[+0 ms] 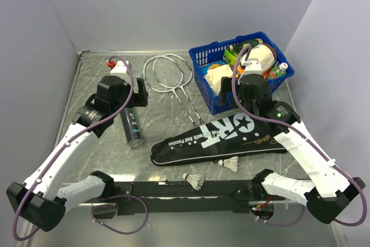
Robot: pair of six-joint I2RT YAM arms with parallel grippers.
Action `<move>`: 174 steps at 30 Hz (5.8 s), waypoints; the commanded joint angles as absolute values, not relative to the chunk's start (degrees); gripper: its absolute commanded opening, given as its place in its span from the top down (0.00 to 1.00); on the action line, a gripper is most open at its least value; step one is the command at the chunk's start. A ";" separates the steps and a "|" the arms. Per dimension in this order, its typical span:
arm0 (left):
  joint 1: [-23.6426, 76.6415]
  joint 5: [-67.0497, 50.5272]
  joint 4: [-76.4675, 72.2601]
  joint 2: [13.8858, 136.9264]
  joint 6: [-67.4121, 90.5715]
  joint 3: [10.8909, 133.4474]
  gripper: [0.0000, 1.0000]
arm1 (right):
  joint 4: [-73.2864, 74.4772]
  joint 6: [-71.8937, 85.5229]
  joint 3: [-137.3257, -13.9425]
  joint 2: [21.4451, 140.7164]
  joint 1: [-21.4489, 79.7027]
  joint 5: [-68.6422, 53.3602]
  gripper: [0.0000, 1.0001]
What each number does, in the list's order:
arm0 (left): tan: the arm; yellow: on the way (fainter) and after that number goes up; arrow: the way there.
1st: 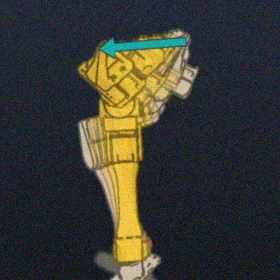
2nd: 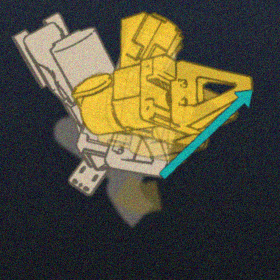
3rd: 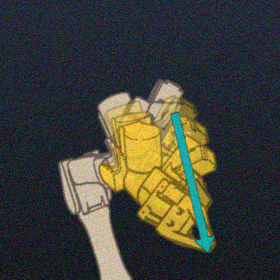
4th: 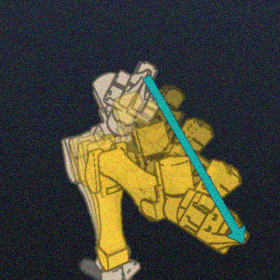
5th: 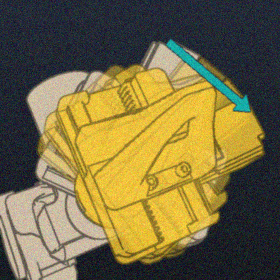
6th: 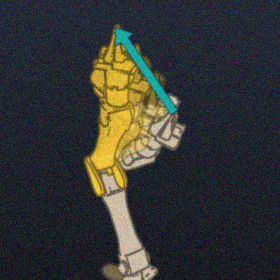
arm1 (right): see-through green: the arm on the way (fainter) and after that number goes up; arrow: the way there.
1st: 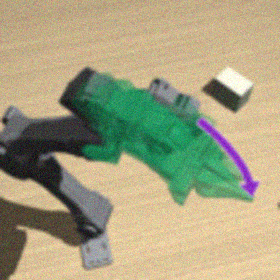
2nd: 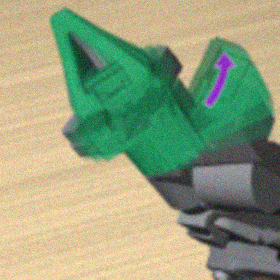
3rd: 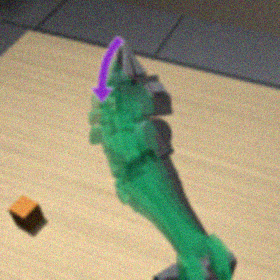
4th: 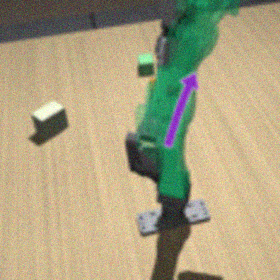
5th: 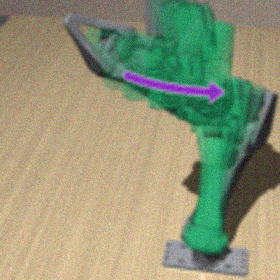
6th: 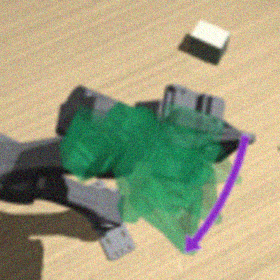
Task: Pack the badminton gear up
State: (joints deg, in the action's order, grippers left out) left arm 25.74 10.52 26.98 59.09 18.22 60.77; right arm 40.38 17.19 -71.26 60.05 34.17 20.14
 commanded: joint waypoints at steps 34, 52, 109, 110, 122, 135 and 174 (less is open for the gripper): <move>8.44 14.85 32.09 81.28 21.18 74.01 0.03 | 41.66 18.72 -65.22 54.93 32.26 6.33 0.00; 4.14 16.35 24.95 103.52 20.92 77.78 0.03 | 38.94 19.69 -58.63 53.26 32.17 -2.28 0.00; 3.95 6.42 19.95 106.62 12.49 84.82 0.99 | 35.77 20.83 -56.42 58.71 33.13 -9.93 0.00; 5.00 5.46 19.78 104.96 11.44 84.38 0.99 | 36.12 21.00 -56.69 58.28 33.22 -9.76 0.00; 23.53 0.53 15.20 86.94 -4.91 71.37 0.99 | 46.66 19.51 -60.12 49.76 33.22 -8.52 0.00; 38.58 -17.31 10.45 64.87 -12.13 50.89 0.98 | 51.86 18.55 -62.05 40.87 33.22 -20.20 0.00; 49.13 -28.65 10.81 56.96 -10.63 41.57 0.98 | 29.71 20.39 -60.12 57.48 33.84 -45.79 0.53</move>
State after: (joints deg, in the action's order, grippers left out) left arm 48.84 -26.20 14.33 58.54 -11.09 40.80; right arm 33.71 19.16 -61.36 56.86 33.23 -43.75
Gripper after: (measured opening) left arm 0.684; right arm 0.480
